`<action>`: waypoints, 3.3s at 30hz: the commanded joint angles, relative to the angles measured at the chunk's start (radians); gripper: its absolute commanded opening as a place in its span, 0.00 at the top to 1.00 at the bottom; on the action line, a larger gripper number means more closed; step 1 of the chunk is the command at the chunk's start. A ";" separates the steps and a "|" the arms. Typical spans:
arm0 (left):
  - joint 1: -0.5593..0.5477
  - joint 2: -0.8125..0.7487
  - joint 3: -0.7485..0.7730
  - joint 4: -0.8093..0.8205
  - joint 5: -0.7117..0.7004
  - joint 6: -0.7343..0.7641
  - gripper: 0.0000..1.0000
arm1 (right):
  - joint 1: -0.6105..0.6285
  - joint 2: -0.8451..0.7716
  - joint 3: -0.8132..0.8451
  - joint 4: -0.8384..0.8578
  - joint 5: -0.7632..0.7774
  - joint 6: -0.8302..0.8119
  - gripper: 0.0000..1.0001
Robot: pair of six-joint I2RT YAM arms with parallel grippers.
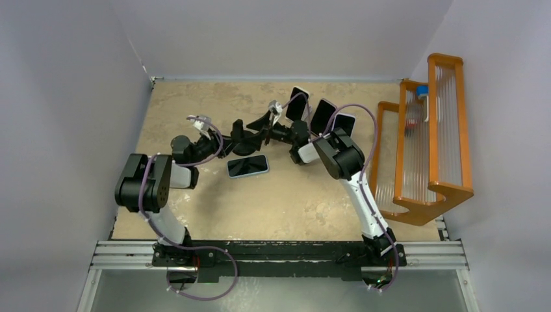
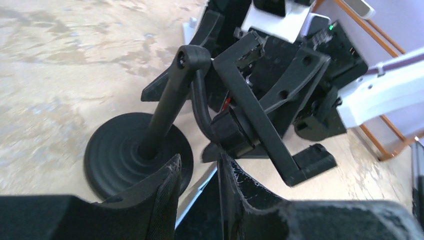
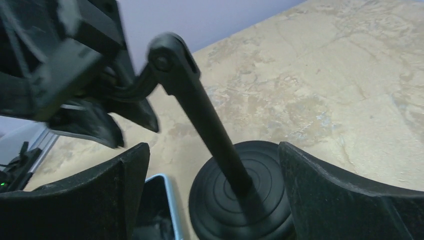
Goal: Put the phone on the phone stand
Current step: Place the phone stand at the center of the board, then adjust the phone stand at the center of the board.
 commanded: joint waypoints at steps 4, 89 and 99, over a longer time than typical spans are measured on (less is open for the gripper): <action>0.010 0.235 0.182 0.197 0.302 0.026 0.69 | -0.040 -0.340 -0.215 0.248 -0.065 -0.031 0.01; -0.075 0.485 0.712 -0.191 0.757 0.338 0.55 | -0.043 -0.887 -0.591 -0.044 -0.067 -0.180 0.01; -0.126 0.567 0.771 -0.068 0.804 0.215 0.76 | -0.041 -0.877 -0.587 -0.058 -0.017 -0.155 0.01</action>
